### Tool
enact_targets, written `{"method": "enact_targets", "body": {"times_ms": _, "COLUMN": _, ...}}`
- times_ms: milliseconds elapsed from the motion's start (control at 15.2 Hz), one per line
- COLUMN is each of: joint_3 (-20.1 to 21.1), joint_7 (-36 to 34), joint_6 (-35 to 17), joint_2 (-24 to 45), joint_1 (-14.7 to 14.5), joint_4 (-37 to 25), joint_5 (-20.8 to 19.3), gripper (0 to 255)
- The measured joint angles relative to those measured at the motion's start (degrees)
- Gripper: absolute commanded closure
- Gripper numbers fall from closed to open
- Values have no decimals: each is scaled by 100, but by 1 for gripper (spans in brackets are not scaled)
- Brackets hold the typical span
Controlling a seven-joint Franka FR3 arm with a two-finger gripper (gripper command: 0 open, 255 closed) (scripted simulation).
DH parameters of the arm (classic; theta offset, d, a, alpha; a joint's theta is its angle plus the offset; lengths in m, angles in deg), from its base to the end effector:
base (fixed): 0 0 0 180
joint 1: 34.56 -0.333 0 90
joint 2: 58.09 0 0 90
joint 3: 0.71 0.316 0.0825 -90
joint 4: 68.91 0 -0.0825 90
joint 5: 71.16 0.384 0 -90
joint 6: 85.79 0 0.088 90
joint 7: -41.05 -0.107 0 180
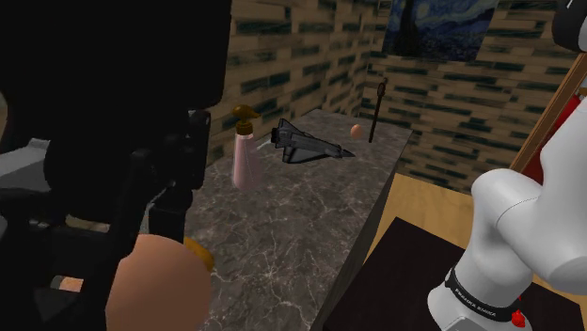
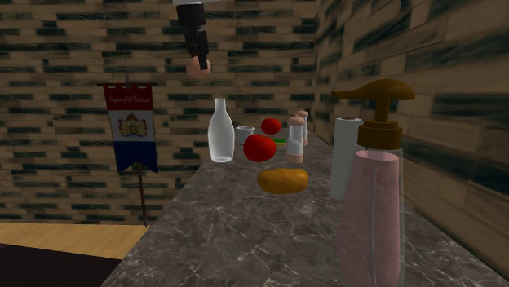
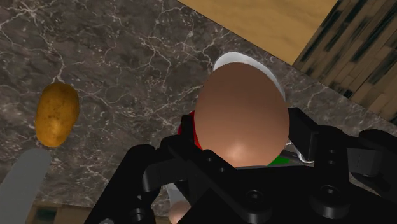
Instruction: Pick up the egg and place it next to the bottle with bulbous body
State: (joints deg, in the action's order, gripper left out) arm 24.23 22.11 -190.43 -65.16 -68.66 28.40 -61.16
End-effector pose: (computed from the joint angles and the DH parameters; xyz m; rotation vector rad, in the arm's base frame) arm 0.2544 0.4805 0.6498 -2.7268 -0.9637 -0.1602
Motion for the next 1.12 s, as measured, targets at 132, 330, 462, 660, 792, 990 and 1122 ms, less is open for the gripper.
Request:
{"method": "enact_targets", "body": {"times_ms": 132, "joint_3": 176, "joint_7": -300, "joint_6": -9, "joint_2": 168, "joint_1": -106, "joint_4": -186, "joint_5": -130, "gripper": 255}}
{"method": "enact_targets", "body": {"times_ms": 330, "joint_3": 301, "joint_7": -512, "joint_6": -136, "joint_2": 315, "joint_1": -188, "joint_4": -215, "joint_5": -235, "gripper": 255}}
{"method": "enact_targets", "body": {"times_ms": 462, "joint_3": 316, "joint_7": -524, "joint_6": -274, "joint_2": 313, "joint_1": -200, "joint_4": -77, "joint_5": -234, "gripper": 255}}
{"method": "enact_targets", "body": {"times_ms": 660, "joint_3": 315, "joint_7": -489, "joint_6": -511, "joint_2": 277, "joint_1": -202, "joint_4": 195, "joint_5": -206, "gripper": 255}}
{"method": "enact_targets", "body": {"times_ms": 792, "joint_3": 310, "joint_7": -458, "joint_6": -659, "joint_2": 235, "joint_1": -202, "joint_4": 382, "joint_5": -176, "gripper": 255}}
{"method": "enact_targets", "body": {"times_ms": 990, "joint_3": 328, "joint_7": -456, "joint_6": -884, "joint_2": 238, "joint_1": -215, "joint_4": 604, "joint_5": -172, "gripper": 255}}
{"method": "enact_targets", "body": {"times_ms": 1122, "joint_3": 320, "joint_7": -416, "joint_6": -1043, "joint_2": 209, "joint_1": -213, "joint_4": 791, "joint_5": -144, "gripper": 255}}
